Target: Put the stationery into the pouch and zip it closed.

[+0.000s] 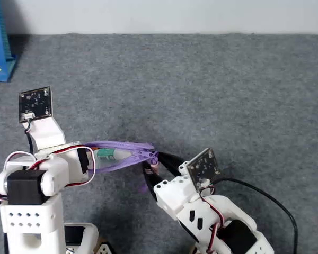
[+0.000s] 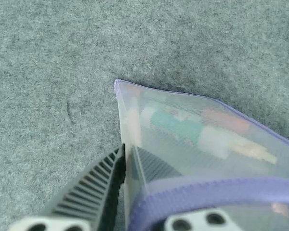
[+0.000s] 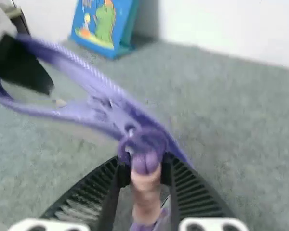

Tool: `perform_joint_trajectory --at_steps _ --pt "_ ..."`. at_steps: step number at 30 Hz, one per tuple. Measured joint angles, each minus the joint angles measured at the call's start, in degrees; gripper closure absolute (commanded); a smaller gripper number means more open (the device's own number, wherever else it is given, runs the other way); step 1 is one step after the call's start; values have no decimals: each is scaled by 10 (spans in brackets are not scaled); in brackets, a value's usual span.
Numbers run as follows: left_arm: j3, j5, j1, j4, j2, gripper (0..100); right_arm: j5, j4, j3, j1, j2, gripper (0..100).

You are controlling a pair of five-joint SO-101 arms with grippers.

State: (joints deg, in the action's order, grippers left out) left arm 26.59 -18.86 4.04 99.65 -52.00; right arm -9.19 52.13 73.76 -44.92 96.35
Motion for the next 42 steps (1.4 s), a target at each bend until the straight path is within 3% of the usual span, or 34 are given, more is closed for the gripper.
perform_joint_trajectory --at_steps 23,30,42 --pt "1 0 0 0 0 988 0 46 -4 0 -4 835" --pt "1 0 0 0 0 988 13 46 -4 3 -4 993" --pt "18 0 1 0 -6 985 26 26 -38 55 0 991"
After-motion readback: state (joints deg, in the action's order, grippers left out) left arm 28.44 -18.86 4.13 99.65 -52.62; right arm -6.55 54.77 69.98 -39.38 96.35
